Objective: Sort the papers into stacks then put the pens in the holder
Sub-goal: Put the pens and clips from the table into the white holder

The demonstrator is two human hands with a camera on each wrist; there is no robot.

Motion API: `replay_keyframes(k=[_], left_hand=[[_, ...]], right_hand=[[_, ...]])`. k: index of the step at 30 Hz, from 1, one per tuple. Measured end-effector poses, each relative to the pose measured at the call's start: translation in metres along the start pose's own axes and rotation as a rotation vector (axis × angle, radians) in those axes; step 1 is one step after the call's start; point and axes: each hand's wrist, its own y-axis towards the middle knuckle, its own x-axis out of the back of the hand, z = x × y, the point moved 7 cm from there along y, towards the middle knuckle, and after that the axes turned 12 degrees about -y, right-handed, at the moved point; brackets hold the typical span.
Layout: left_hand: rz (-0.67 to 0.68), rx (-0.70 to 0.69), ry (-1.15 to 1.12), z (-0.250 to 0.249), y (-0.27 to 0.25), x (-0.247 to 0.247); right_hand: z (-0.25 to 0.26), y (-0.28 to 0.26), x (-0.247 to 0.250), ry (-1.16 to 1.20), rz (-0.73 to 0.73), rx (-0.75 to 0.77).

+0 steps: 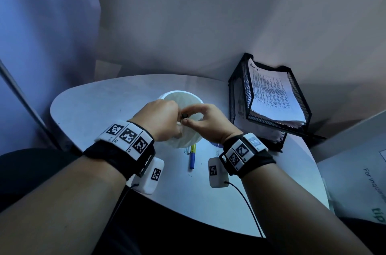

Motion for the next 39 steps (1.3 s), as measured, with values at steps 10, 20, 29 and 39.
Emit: replay_keyframes(k=[10, 20, 29, 39], left_hand=[[0.069, -0.006, -0.002, -0.005, -0.006, -0.003], [-0.018, 0.064, 0.021, 0.014, -0.001, 0.02], [-0.046, 0.084, -0.028, 0.021, 0.003, 0.025], [-0.056, 0.087, -0.048, 0.023, 0.006, 0.025]], right_hand=[[0.003, 0.022, 0.003, -0.374, -0.136, -0.039], [-0.104, 0.001, -0.016, 0.089, -0.458, -0.638], [-0.15, -0.02, -0.097, -0.192, -0.048, -0.851], [-0.149, -0.001, -0.086, -0.149, -0.099, -0.865]])
